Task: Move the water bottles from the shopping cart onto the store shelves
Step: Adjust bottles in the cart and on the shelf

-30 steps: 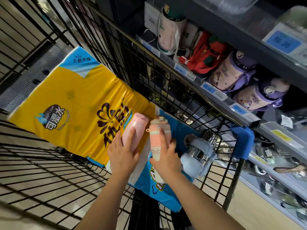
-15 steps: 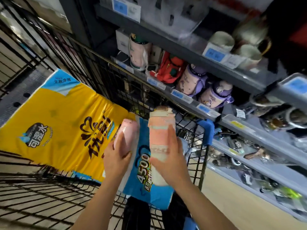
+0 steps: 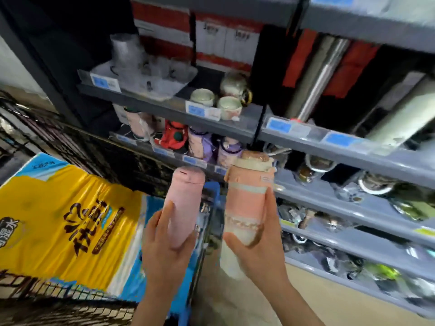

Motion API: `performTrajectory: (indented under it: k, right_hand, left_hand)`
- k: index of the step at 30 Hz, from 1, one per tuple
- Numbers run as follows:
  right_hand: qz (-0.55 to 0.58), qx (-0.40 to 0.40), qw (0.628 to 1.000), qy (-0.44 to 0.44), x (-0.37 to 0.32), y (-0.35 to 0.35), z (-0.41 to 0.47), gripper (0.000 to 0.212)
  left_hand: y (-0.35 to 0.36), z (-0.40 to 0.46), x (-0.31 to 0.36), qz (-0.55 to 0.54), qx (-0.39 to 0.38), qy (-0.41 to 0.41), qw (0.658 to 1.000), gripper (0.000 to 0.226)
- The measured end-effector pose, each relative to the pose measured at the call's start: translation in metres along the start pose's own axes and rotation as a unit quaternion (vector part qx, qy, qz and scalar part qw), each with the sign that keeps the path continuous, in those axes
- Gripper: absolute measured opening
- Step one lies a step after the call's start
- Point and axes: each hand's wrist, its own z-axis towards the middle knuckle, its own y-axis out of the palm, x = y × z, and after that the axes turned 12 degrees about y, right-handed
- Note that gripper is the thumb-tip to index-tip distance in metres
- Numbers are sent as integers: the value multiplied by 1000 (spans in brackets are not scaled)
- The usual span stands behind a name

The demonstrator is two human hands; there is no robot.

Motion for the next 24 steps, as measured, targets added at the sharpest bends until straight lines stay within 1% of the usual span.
performTrajectory:
  k: [2,4,5,8,11,15,16,19,20,22,24]
  right_hand:
    - [-3,23,1000,-1,10,-52,-4,107]
    - [-15,65,998,5,20,-106,-5,107]
    - [-19,83,996,9,26,-133,-5,107]
    - [-20,130,991,20,45,-209,-11,109]
    - [-1,163,986,37,64,-270,-19,111]
    - [7,224,974,32,76,-327,-23,113]
    - [9,237,971,26,78,-339,-23,113]
    - [16,282,959,14,82,-371,-20,112]
    - [26,296,955,13,83,-381,-18,111]
    - [54,323,945,19,82,-401,-13,108]
    - [82,351,933,29,80,-422,-8,107]
  left_hand:
    - [26,-7,44,-10,1,21,1000,77]
    - [57,-16,92,-36,-5,51,998,91]
    - [73,-19,115,-45,-12,68,997,92]
    - [122,-26,175,-67,-51,105,991,80]
    - [166,-34,226,-89,-88,153,980,72]
    - [209,-36,282,-93,-93,200,971,72]
    - [218,-35,293,-89,-90,210,970,76]
    - [240,-28,322,-85,-92,254,959,100]
    - [247,-23,332,-89,-90,275,953,103]
    - [263,-9,350,-97,-84,326,937,101]
    - [284,4,366,-102,-76,364,923,93]
